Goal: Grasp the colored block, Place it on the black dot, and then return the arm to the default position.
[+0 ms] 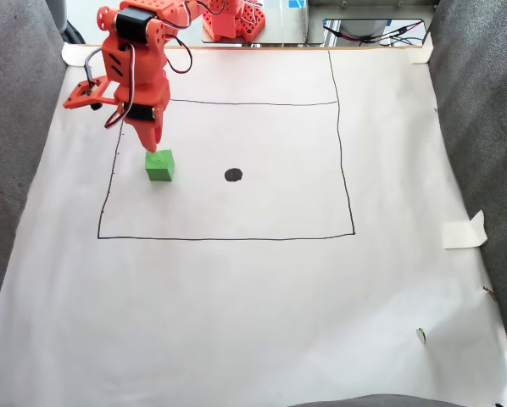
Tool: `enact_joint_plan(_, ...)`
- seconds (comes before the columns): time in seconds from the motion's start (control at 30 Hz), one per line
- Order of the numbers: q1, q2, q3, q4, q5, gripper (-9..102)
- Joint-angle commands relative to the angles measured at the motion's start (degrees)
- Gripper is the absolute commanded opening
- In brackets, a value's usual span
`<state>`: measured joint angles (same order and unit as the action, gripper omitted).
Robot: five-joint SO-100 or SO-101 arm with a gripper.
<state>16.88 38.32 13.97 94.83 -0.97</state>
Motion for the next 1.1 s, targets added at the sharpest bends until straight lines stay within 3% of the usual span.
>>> enact_joint_plan(0.0, -0.26, 0.62, -1.41, 0.62, -0.09, 26)
enact_joint_plan(0.07, -0.18, 0.62, -1.32, 0.88, -0.44, 33)
enact_joint_plan(0.3, 0.26, -0.35, -1.32, 3.96, -2.72, 39)
enact_joint_plan(1.07, 0.97, -7.03, -1.23, 3.96, -2.20, 39)
